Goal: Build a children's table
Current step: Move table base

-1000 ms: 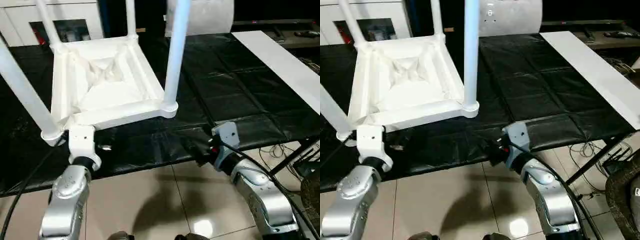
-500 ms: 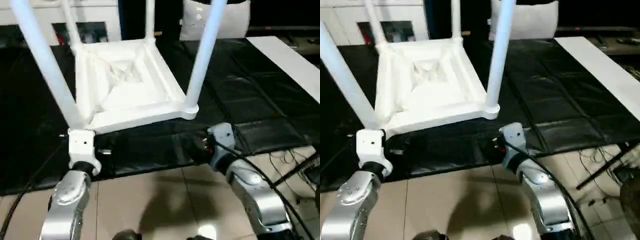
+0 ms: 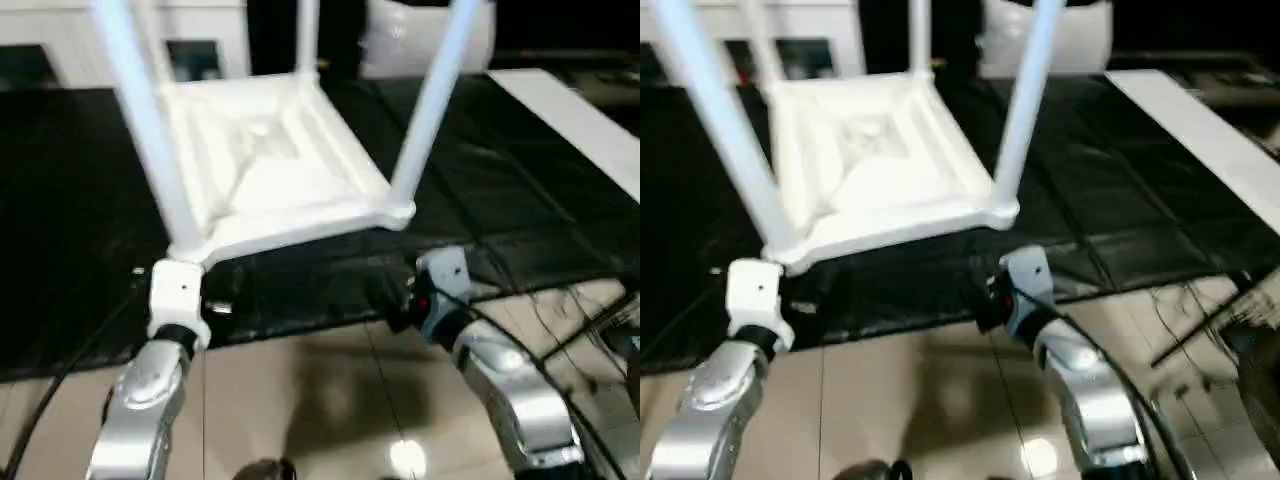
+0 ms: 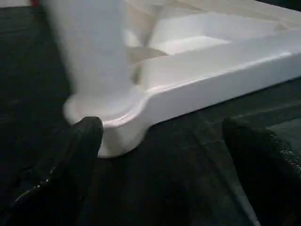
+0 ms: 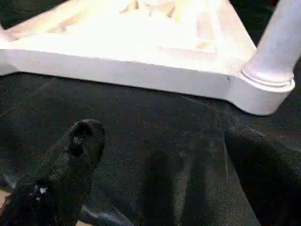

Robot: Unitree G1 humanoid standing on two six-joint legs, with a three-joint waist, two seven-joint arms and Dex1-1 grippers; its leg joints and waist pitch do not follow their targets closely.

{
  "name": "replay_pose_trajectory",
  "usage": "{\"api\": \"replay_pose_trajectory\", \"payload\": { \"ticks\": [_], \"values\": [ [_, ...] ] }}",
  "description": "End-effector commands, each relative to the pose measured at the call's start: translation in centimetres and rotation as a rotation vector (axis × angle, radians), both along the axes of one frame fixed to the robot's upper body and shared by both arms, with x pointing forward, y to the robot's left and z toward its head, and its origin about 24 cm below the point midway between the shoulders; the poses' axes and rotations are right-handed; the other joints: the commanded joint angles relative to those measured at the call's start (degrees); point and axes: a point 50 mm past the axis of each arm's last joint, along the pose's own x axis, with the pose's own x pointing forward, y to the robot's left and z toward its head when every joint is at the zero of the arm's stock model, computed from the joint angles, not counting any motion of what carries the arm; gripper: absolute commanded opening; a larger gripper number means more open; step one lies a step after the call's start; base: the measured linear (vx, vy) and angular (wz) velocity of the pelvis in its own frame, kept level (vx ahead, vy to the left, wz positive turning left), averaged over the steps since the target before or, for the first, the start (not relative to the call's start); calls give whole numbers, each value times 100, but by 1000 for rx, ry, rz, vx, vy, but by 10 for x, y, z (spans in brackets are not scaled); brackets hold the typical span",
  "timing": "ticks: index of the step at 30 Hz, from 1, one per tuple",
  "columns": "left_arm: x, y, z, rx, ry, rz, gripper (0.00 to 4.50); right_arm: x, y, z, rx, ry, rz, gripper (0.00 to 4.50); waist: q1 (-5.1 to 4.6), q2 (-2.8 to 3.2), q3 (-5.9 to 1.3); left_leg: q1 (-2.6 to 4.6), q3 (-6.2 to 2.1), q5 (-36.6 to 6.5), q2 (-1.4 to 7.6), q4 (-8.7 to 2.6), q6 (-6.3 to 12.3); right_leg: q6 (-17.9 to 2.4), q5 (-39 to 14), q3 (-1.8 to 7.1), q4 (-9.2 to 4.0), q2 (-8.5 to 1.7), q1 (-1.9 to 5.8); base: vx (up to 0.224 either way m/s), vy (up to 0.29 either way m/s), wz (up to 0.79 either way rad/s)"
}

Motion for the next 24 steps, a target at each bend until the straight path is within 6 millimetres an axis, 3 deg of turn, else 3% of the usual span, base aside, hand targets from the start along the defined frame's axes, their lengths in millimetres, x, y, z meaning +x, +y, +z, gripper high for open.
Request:
{"api": "replay_pose_trajectory", "payload": {
  "ticks": [1, 2, 3, 4, 5, 6, 7, 8, 9, 10, 11, 13, 14, 15, 16, 17, 18, 19, 20, 21, 22, 23, 24],
  "values": [
    [0, -4, 2, -5, -13, -13, 446, -1, -7, 1, -7, -9, -18, 450, 83, 82, -331, 157, -520, -3064, 834, -1018, -1299, 144, -280, 142, -281, -164, -121, -99, -106, 7],
    [0, -4, 2, -3, -13, -13, 446, -1, -7, 0, -7, -9, -17, 450, 127, -8, -392, 172, -432, -3233, 709, -908, -1288, 129, -275, 238, -517, -331, -149, -65, -190, -1],
    [0, -5, 3, -8, -18, -19, 446, -1, -7, 1, -6, -9, -16, 450, 159, -224, -464, 181, -215, -2781, 560, -397, -896, 27, -630, 529, -855, -911, -195, -65, -190, -1],
    [0, -5, 3, -8, -19, -20, 446, -1, -7, 1, -6, -10, -16, 450, 213, -260, -348, 93, -182, -2226, 653, 36, -547, -167, -1158, 745, -1260, -1495, -213, -44, -213, -11],
    [1, -5, 4, -13, -28, -28, 446, -1, -7, 1, -6, -14, -12, 450, 307, -320, -291, -61, -141, -716, 697, 347, -142, -117, -1152, 762, -1319, -1587, -23, -25, -142, -31],
    [0, -6, 5, -23, -34, -36, 446, -1, -7, 2, -6, -19, -10, 450, 353, -288, -248, -73, -120, -392, 769, 310, -139, -264, -1225, 682, -1305, -1543, 1, -25, -142, -31],
    [0, -7, 5, -27, -39, -40, 446, -1, -7, 2, -6, -21, -10, 450, 406, -117, -315, 19, -26, -693, 963, -284, -224, -610, -1117, 214, -1013, -745, -4, -3, -74, -19],
    [0, -7, 6, -30, -44, -44, 446, -1, -7, 2, -6, -22, -10, 450, 273, -196, -240, 43, -26, -1424, 1083, -396, -182, -651, -1232, 208, -943, -610, -146, 0, 0, 0],
    [0, -7, 6, -33, -47, -46, 446, -1, -7, 2, -6, -23, -10, 450, 218, -53, -313, 21, -76, -2282, 1128, -488, -318, -747, -1205, 193, -804, -614, -52, 0, 0, 0],
    [-1, -8, 7, -38, -51, -50, 446, -1, -7, 2, -5, -24, -10, 450, 168, -67, -321, 27, -48, -2561, 1121, -505, -378, -770, -967, 227, -834, -658, -87, 0, 0, 0],
    [-1, -8, 7, -42, -54, -52, 446, -1, -7, 2, -5, -25, -8, 450, 159, -80, -313, 4, -28, -2551, 1109, -505, -372, -770, -856, 235, -849, -678, -81, 0, 0, 0],
    [-1, -9, 8, -57, -61, -59, 446, -1, -6, 3, -14, -33, 14, 450, 184, -133, -281, 75, 78, -3043, 1085, -457, -379, -655, -1694, 283, -974, -771, -74, 0, 0, 0],
    [-2, -9, 8, -58, -62, -60, 446, -1, -6, 3, -18, -37, 23, 450, 185, -158, -239, 102, 139, -3373, 1076, -409, -359, -524, -2798, 295, -1106, -802, -6, 0, 0, 0],
    [-2, -9, 8, -58, -62, -60, 446, -2, -5, 3, -18, -37, 32, 450, 199, -153, -204, 101, 193, -3360, 1053, -370, -323, -338, -3666, 282, -1229, -799, 42, 0, 0, 0],
    [-2, -9, 7, -58, -61, -59, 446, -2, -4, 3, -17, -36, 43, 450, 180, -148, -165, 185, 241, -3521, 1015, -323, -336, -193, -4323, 215, -1345, -737, 61, 0, 0, 0],
    [-2, -9, 7, -57, -60, -59, 446, -2, -4, 3, -20, -34, 47, 450, 171, -127, -147, 238, 257, -3635, 1012, -316, -353, -145, -4480, 173, -1380, -706, 66, 0, 0, 0],
    [-2, -8, 7, -57, -60, -58, 446, -3, -4, 3, -25, -31, 54, 450, 235, -197, -87, -222, 202, -3633, 816, -381, -158, 18, -4703, -142, -1455, -832, 499, 0, 0, 0],
    [-2, -8, 7, -56, -60, -57, 446, -3, -3, 2, -27, -29, 61, 450, 187, -75, -65, -290, 231, -3351, 752, -386, 85, 190, -4711, -263, -1508, -874, 700, 77, 60, 14],
    [-2, -8, 7, -56, -60, -56, 446, -3, -2, 2, -29, -30, 61, 450, 194, -35, -144, -262, 225, -3123, 724, -330, 195, 161, -4556, -305, -1552, -877, 811, 109, 75, 45],
    [-1, -8, 7, -56, -60, -56, 446, -3, -2, 2, -29, -32, 60, 450, 184, -15, -167, -180, 213, -2519, 748, -293, 426, 98, -4041, -415, -1694, -896, 898, 109, 75, 45],
    [-1, -8, 7, -55, -60, -56, 446, -3, -2, 2, -28, -38, 58, 450, 159, 32, -162, -57, 150, -2293, 741, -389, 584, 2, -3390, -537, -1678, -683, 940, 147, 60, 54],
    [-1, -8, 7, -55, -60, -56, 446, -3, -3, 2, -19, -41, 48, 450, 154, 68, -169, 67, 73, -2254, 712, -470, 687, -18, -2999, -594, -1614, -486, 929, 230, 67, 48],
    [-1, -8, 7, -55, -60, -57, 446, -3, -3, 2, -20, -41, 44, 450, -35, 208, -297, 808, -96, -2556, 1076, -536, 565, -131, -2302, -441, -1214, -180, 433, 230, 67, 48]
  ]
}}
